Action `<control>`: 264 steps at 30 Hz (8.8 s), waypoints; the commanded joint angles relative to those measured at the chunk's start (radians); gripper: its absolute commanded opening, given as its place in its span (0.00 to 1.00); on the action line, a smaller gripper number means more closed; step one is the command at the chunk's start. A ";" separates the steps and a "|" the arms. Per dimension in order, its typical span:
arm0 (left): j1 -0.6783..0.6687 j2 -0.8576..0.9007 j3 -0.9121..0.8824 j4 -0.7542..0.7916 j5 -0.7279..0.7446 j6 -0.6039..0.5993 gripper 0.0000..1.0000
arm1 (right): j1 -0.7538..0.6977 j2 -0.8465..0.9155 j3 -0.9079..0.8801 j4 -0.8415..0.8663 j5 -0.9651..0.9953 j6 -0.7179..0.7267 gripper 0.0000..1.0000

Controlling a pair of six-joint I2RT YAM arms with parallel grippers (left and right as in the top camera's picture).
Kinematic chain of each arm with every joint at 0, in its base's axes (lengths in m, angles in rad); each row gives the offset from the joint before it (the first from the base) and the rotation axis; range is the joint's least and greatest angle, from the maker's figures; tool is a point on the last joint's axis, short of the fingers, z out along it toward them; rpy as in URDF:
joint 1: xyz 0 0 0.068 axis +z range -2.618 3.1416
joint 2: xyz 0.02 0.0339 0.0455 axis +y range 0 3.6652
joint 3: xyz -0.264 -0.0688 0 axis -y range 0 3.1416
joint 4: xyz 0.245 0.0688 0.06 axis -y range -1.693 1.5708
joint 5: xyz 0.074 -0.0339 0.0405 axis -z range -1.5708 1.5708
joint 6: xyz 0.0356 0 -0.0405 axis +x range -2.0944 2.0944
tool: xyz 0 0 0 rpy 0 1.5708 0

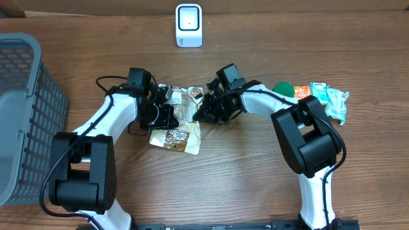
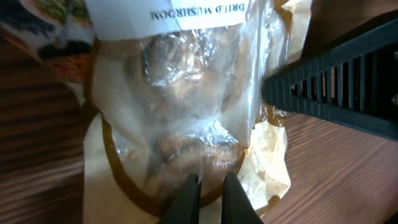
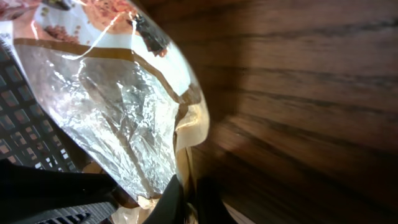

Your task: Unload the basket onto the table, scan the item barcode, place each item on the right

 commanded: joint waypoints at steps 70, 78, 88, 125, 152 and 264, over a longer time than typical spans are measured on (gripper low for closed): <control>0.157 0.280 0.086 0.093 0.143 0.088 0.04 | 0.080 0.022 -0.030 0.034 0.088 0.031 0.42; 0.157 0.280 0.086 0.102 0.162 0.086 0.04 | 0.137 0.024 -0.029 0.083 0.089 0.073 0.39; 0.157 0.280 0.086 0.101 0.162 0.086 0.04 | 0.027 -0.001 -0.029 0.045 -0.148 0.014 0.40; 0.149 0.280 0.086 0.031 0.251 0.019 0.04 | -0.056 -0.017 0.092 -0.235 -0.033 -0.224 0.88; 0.149 0.280 0.086 0.034 0.248 0.019 0.04 | 0.038 -0.018 0.062 -0.055 0.051 -0.084 0.20; 0.357 -0.217 0.433 -0.299 -0.105 0.113 1.00 | 0.137 0.326 0.826 0.333 1.530 -1.577 0.04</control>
